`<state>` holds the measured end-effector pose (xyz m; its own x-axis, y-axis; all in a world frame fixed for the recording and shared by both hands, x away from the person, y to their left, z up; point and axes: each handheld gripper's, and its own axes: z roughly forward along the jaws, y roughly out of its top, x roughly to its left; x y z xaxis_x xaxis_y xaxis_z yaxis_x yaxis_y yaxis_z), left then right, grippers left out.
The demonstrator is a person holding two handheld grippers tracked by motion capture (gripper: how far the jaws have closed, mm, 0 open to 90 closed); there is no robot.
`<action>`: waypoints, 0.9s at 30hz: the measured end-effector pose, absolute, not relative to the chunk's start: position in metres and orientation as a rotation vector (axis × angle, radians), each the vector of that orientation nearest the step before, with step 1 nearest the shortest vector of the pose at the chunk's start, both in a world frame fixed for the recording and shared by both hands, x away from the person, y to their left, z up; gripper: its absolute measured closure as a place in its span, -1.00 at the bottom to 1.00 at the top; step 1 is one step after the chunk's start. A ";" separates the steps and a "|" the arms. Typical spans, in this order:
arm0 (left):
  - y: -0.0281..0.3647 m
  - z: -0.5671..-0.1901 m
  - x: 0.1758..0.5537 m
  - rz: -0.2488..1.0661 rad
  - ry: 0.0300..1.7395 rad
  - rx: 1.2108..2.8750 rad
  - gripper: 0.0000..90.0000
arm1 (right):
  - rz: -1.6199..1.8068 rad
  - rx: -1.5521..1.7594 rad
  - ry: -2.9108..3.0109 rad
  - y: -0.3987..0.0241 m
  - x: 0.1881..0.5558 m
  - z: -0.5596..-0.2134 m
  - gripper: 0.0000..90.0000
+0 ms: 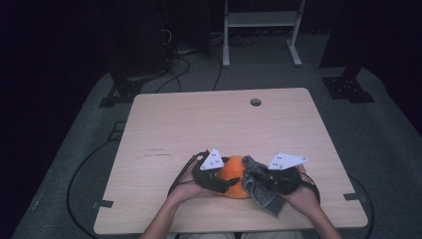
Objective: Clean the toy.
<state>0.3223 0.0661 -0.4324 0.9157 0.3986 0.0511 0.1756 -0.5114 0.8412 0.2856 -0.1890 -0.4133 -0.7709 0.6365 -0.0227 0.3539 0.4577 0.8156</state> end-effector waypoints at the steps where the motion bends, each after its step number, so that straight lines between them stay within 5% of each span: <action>1: 0.069 -0.434 0.324 0.284 0.428 2.120 -0.40 | 1.210 0.865 2.387 -0.193 0.288 -0.417 0.68; 6: 0.077 -0.437 0.327 0.273 0.456 2.140 -0.35 | 1.098 1.012 2.401 -0.212 0.297 -0.435 0.68; 12: 0.076 -0.436 0.325 0.256 0.435 2.138 -0.36 | 1.257 0.891 2.394 -0.192 0.288 -0.416 0.67; 17: 0.063 -0.435 0.328 0.236 0.500 2.101 -0.84 | 1.219 0.925 2.398 -0.193 0.290 -0.427 0.68; 21: 0.063 -0.438 0.323 0.279 0.457 2.131 -0.49 | 1.209 0.936 2.401 -0.196 0.290 -0.429 0.68; 27: 0.066 -0.438 0.322 0.291 0.445 2.161 -0.38 | 1.121 0.972 2.408 -0.207 0.292 -0.433 0.67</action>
